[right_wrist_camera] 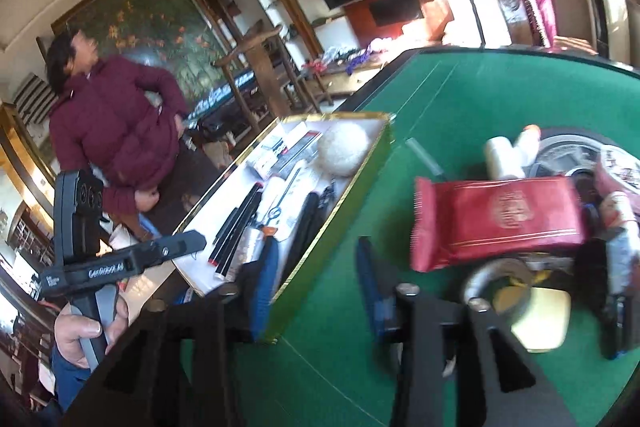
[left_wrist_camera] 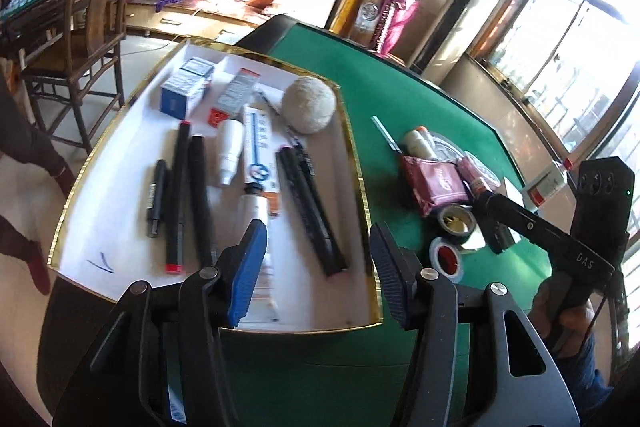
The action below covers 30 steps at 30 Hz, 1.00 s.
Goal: Organize objects
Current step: 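Move both open tools back toward the pile of items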
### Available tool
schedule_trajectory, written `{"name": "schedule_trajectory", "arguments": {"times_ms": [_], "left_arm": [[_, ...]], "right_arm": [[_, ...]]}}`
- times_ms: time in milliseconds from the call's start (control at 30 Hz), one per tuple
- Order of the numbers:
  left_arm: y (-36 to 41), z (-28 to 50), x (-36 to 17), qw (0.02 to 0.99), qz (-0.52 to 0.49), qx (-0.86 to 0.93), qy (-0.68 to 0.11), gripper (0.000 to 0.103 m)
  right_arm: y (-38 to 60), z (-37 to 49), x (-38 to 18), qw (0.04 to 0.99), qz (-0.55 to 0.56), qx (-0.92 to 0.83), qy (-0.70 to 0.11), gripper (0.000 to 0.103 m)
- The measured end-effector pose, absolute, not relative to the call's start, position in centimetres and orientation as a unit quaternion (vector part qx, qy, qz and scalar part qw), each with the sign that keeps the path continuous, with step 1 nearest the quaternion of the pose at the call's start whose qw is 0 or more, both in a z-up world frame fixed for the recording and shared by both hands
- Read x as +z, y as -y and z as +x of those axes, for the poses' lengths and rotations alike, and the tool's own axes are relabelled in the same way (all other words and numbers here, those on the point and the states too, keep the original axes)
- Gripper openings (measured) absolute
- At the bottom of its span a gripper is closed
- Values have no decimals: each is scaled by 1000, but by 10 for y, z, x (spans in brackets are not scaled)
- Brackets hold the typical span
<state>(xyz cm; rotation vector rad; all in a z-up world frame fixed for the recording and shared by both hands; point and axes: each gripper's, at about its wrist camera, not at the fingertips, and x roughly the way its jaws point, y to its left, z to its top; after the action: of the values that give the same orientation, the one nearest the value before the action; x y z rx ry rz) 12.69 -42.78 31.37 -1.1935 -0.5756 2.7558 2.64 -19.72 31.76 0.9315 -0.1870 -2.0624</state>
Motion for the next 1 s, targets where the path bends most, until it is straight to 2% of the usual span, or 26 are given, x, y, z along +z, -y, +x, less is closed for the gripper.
{"name": "schedule_trajectory", "arguments": {"times_ms": [200, 267, 333, 467, 667, 700, 767, 967, 1000], "left_arm": [[392, 127, 320, 71, -381, 902, 190, 54], [388, 128, 320, 76, -381, 901, 191, 54], [386, 127, 315, 79, -387, 895, 205, 59], [362, 123, 309, 105, -402, 888, 197, 59], [287, 113, 292, 173, -431, 880, 102, 64], [275, 110, 286, 182, -439, 875, 92, 65], [256, 104, 272, 185, -452, 869, 71, 65], [227, 83, 253, 163, -471, 866, 28, 65], [225, 79, 251, 157, -474, 866, 24, 71]], "right_arm": [[181, 18, 316, 436, 369, -813, 115, 48], [184, 20, 313, 438, 373, -810, 113, 47], [183, 22, 316, 427, 380, -815, 94, 48], [170, 23, 317, 398, 384, -830, 76, 48], [119, 26, 306, 352, 376, -855, 62, 49], [107, 26, 303, 345, 373, -859, 64, 52], [86, 26, 297, 331, 369, -866, 65, 56], [55, 18, 286, 327, 385, -858, 97, 57], [55, 19, 286, 331, 386, -855, 100, 57]]}}
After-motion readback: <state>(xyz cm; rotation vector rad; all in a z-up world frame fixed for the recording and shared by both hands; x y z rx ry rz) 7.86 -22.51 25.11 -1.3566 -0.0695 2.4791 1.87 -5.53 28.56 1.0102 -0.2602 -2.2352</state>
